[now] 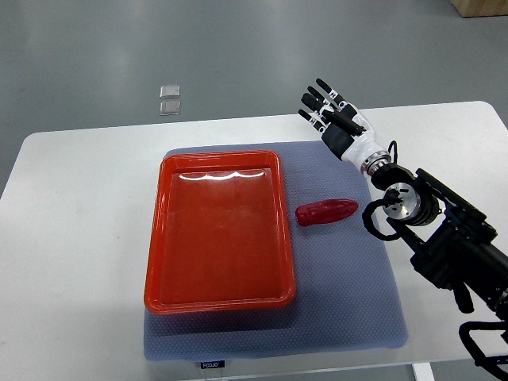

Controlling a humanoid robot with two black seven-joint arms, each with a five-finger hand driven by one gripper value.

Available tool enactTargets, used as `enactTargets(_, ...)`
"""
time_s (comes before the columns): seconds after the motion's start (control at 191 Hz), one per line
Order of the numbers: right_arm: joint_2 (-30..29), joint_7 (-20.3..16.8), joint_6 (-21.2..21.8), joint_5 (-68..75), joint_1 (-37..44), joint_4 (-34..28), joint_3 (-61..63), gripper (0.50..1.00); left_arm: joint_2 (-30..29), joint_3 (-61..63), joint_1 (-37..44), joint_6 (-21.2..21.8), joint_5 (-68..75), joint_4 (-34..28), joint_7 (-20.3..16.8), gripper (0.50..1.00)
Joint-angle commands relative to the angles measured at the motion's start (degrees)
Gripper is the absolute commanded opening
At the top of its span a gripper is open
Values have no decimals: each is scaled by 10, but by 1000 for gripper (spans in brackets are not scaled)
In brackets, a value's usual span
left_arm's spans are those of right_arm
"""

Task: Place red pepper on red tray
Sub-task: 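Lower the right hand down toward the red pepper beside the tray, then close the right hand fingers around the red pepper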

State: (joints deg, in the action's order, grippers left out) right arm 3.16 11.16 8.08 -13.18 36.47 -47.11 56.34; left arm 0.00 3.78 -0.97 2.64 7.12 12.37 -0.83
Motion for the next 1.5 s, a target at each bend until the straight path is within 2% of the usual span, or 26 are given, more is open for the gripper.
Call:
enactTargets(0.0,0,0,0,0,0,0,0,913,0,0,0,0,0,-1,-1,1000)
enactTargets(0.335,8,-1,6,-11,4,-6,-13,913,0,0,0,0,0,-2,0,1000)
enactTargets(0.435,15,-3,37,-49,11,-11,-20,913,0,0,0,0,0,-3,0,1000)
enactTargets(0.513,44,-8,62,-127,40,-12,-46,913,0,0,0,0,0,-4,-1,1000)
enactTargets(0.644,113,-10,87,-248,100,-33,-168,913,0,0,0,0,0,-2,-1,1000)
enactTargets(0.77,194,-42,111,-342,198,-88,-366,913,0,0,0,0,0,-2,0,1000)
enactTargets(0.874,230,-50,125,-395,276,-119,-499,913,0,0,0,0,0,-2,0,1000)
enactTargets(0.969,237,-53,122,-419,308,-131,-557,913,0,0,0,0,0,-2,0,1000)
enactTargets(1.115,232,-86,113,-432,312,-133,-577,913,0,0,0,0,0,-2,-1,1000)
enactTargets(1.346,230,-86,74,-455,305,-139,-592,905,0,0,0,0,0,-5,-1,1000)
enactTargets(1.492,233,-84,65,-462,297,-145,-593,901,0,0,0,0,0,-5,0,1000)
